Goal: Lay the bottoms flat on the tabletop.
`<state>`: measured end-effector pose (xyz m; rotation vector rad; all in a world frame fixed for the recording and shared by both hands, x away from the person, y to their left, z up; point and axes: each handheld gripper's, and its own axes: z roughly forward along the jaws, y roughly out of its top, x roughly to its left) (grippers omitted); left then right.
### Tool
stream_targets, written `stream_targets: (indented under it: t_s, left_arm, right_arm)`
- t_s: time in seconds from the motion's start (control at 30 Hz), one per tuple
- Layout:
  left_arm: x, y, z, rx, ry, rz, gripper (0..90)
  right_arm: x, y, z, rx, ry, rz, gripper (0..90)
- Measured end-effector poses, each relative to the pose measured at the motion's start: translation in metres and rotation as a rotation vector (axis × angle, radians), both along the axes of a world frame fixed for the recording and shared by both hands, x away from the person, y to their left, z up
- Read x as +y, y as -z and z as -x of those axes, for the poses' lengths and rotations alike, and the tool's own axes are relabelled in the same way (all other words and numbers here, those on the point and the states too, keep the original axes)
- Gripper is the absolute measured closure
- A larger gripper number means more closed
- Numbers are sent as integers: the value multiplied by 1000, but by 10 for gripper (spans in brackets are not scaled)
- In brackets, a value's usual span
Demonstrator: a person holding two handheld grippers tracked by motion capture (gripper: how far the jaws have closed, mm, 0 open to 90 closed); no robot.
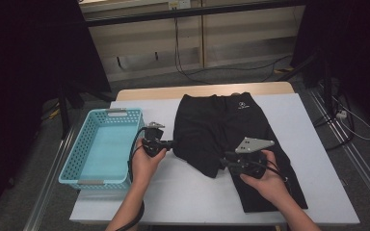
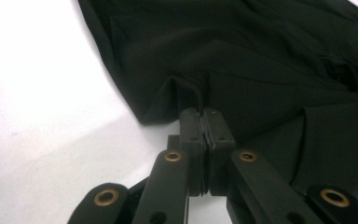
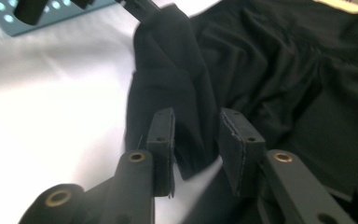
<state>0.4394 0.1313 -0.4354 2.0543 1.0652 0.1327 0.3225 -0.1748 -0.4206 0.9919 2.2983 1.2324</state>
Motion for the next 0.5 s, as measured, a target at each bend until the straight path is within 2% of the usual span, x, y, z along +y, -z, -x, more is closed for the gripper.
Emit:
stream_targets:
  t_s: [0.07,0.13,0.27,0.4,0.43,0.47,0.5]
  left_arm:
    - [0,0,0,2,1,4,874]
    - [1,-1,1,3,0,4,875]
    - [1,-2,2,5,1,13,877]
    - [1,-4,4,-4,4,11,876]
    - [1,-4,4,-5,-2,18,876]
    - [2,-5,4,-3,5,15,876]
    - [2,-5,4,-3,1,19,876]
  right_arm:
    - [5,-2,1,-25,10,13,642]
    - [10,-5,2,-32,-8,7,652]
    - [23,0,3,-3,-85,2,669]
    - [43,15,1,35,-136,54,648]
    - [46,20,-1,45,-136,70,639]
    - [51,29,-5,66,-123,109,629]
    - [51,29,-5,66,-123,109,629]
